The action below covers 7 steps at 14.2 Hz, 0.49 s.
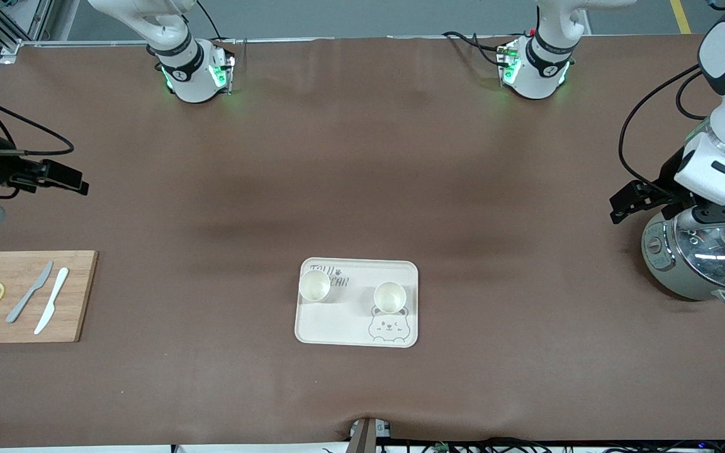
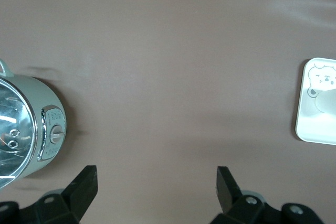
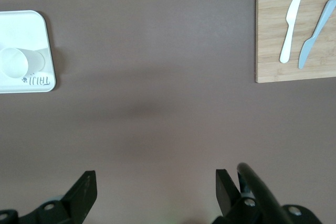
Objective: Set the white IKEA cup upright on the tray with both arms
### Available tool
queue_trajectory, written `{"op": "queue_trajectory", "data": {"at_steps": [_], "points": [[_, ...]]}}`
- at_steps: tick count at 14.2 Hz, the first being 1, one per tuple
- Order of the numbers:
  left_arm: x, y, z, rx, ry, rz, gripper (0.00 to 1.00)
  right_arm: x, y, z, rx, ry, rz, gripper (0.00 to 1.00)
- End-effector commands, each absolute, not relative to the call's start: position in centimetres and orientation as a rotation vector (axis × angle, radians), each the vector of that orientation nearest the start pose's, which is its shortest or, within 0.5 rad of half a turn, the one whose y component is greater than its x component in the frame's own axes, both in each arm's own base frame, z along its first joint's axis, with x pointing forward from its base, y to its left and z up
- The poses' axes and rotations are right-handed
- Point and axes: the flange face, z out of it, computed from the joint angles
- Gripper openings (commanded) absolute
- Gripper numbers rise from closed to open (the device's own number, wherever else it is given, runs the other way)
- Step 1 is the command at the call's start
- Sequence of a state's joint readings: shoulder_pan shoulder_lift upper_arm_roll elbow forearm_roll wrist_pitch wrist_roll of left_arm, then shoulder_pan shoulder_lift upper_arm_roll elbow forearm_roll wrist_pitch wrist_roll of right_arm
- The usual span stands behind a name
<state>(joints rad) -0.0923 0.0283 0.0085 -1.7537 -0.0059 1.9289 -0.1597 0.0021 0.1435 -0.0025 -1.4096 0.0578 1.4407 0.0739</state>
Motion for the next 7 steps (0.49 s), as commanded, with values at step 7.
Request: {"op": "queue_trajectory", "data": {"at_steps": [7], "points": [[58.8,-4.5,55.9,-3.169,-0.141,-0.226,1.00,53.7,-2.4,61.6,-3.118,-0.113,0.103,1.00]]}}
